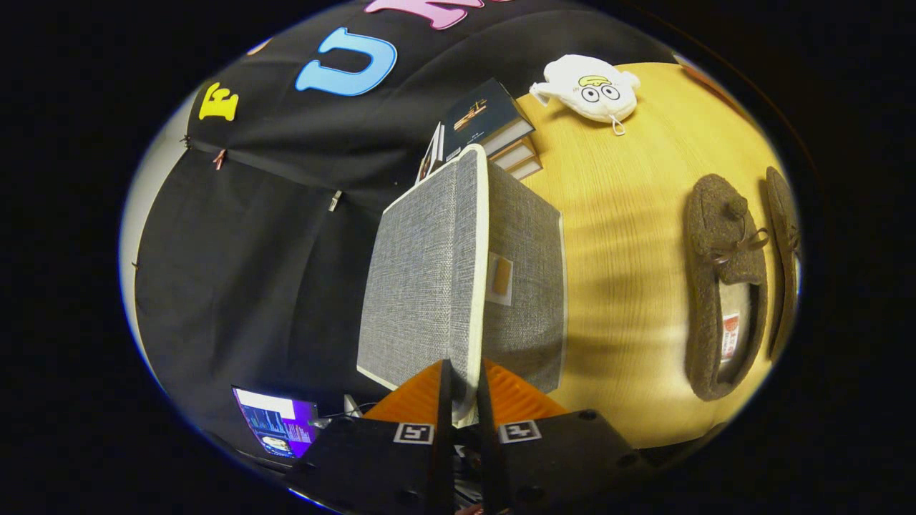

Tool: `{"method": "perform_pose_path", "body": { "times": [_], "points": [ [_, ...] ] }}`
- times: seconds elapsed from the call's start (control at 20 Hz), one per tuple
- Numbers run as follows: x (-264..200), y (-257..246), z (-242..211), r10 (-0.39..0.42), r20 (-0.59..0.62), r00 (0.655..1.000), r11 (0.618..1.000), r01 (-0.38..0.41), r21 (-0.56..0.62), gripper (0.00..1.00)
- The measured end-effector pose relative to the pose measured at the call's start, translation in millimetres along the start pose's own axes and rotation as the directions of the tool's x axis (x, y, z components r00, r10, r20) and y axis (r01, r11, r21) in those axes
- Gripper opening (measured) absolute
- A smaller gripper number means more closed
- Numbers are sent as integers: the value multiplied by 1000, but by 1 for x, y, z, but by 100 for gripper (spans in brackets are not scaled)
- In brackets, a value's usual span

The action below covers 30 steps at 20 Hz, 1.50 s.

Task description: Open the storage box then place both shoes into the box .Put the left shoe in first, then the right shoe, with the right side of both shoes facing outward in a uniform manner.

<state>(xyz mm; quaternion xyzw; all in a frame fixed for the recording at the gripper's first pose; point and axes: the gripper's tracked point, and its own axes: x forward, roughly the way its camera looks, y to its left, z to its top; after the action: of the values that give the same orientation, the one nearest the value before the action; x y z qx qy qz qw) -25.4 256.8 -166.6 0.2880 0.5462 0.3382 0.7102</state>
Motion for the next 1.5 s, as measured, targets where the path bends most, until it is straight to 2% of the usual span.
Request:
{"method": "perform_pose_path", "body": {
  "times": [0.05, 0.15, 0.35, 0.55, 0.9, 1.3, 1.5],
  "points": [
    [10, 3, 0, 5, 11, 1000, 1000, -5, 5, 12],
    [10, 4, 1, 8, 0, 1000, 1000, -8, 3, 5],
    [4, 17, 0, 28, -11, 1000, 1000, -27, 5, 5],
    [-11, 48, 14, 53, 20, 998, 995, -51, -80, 5],
    [-11, 114, 18, 110, 25, 994, 980, -105, -168, 5],
    [16, 181, 3, 168, 29, 985, 980, -164, -112, 5],
    [31, 232, 3, 168, 62, 984, 953, -147, -264, 5]
  ]
}}
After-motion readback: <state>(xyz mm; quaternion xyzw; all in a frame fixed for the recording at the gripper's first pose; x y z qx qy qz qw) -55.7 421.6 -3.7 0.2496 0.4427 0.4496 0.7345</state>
